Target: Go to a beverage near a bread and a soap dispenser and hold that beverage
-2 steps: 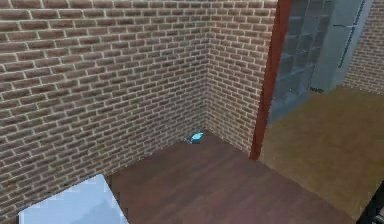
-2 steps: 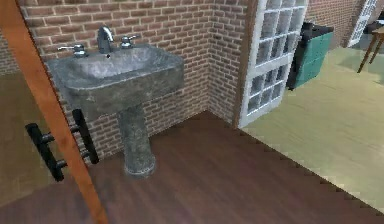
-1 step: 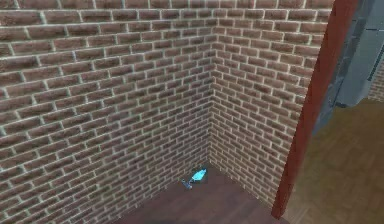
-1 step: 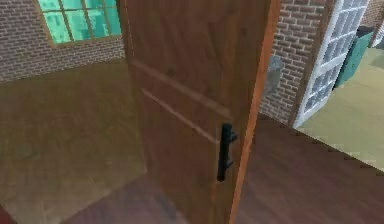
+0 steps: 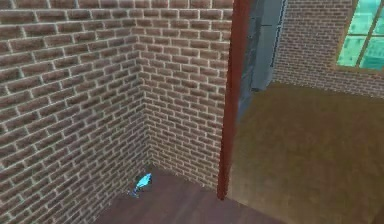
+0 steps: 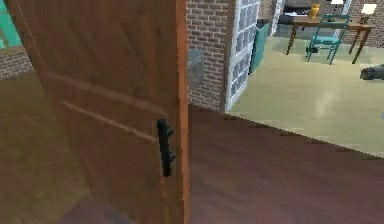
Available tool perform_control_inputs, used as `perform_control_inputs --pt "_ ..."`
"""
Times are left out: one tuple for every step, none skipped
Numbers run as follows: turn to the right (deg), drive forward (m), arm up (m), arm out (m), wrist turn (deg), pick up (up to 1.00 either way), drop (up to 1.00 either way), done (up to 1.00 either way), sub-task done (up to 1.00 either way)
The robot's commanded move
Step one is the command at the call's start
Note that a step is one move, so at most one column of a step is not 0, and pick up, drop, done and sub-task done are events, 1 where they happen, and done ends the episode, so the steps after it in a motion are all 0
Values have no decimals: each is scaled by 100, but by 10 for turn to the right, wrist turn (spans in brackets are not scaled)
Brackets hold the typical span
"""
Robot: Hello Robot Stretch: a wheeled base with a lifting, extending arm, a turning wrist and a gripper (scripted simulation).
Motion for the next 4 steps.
perform_control_inputs --pt "0 65 0 0 0 0 0 0 0" --pt "450 0 0 0 0 0 0 0 0" --pt "90 0 0 0 0 0 0 0 0" --pt "0 100 0 0 0 0 0 0 0"
